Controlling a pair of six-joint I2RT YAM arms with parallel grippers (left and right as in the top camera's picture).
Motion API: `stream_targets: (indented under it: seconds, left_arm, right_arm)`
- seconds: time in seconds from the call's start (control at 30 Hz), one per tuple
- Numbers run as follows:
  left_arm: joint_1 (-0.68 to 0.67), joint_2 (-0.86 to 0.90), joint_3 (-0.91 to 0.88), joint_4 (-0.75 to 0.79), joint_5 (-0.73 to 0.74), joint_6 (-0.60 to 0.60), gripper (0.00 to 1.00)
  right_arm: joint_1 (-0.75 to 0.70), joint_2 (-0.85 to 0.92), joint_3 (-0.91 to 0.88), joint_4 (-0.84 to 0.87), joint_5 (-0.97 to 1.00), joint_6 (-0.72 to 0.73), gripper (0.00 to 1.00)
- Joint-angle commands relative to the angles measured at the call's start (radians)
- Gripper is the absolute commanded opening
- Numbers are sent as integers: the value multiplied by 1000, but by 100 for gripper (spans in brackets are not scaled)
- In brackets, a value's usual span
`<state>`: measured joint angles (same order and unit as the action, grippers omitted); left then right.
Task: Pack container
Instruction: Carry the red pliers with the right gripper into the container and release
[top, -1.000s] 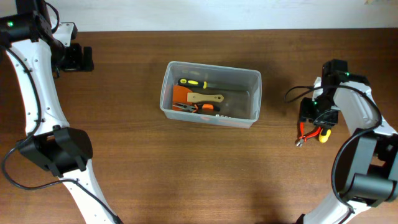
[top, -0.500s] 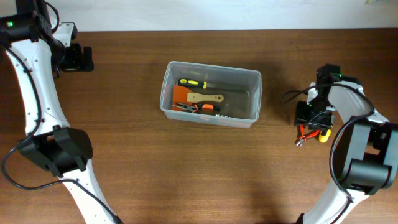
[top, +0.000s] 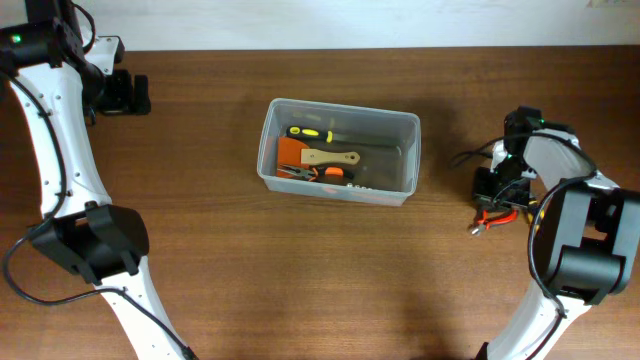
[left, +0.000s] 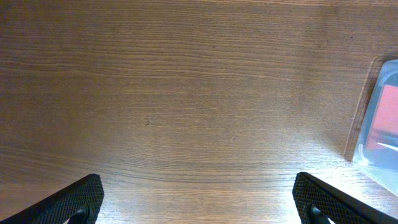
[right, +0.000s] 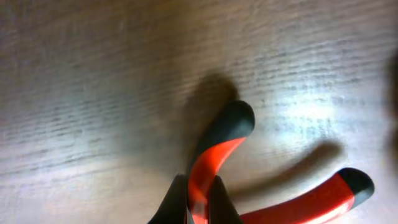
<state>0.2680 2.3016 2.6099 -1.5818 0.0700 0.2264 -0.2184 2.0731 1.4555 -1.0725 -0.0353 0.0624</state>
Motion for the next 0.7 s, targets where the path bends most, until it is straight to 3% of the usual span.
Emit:
stream_targets:
  seconds: [0.0,0.13,0.3,0.47,0.57,0.67]
  left_arm:
    - [3,-2,-6,2,-7,-10,99]
    - [3,-2,-6,2,-7,-10,99]
    - [3,-2,-6,2,-7,-10,99]
    - [3,-2,-6,2,-7,-10,99]
    - [3,-2,-6,2,-7,-10,99]
    - [3,-2,-6,2,-7,-9,99]
  right_arm:
    - [12,-48,122,-45,-10,-28,4]
    - [52,-87,314,-162,-10,-72,4]
    - [154,-93,575,-298,-34,-237,4]
    - [319,-93,716,-320,-123,-542,4]
    - [425,-92,723,-319,-131,-821,4]
    - [515,-79,718,-314,-130,-1011,4]
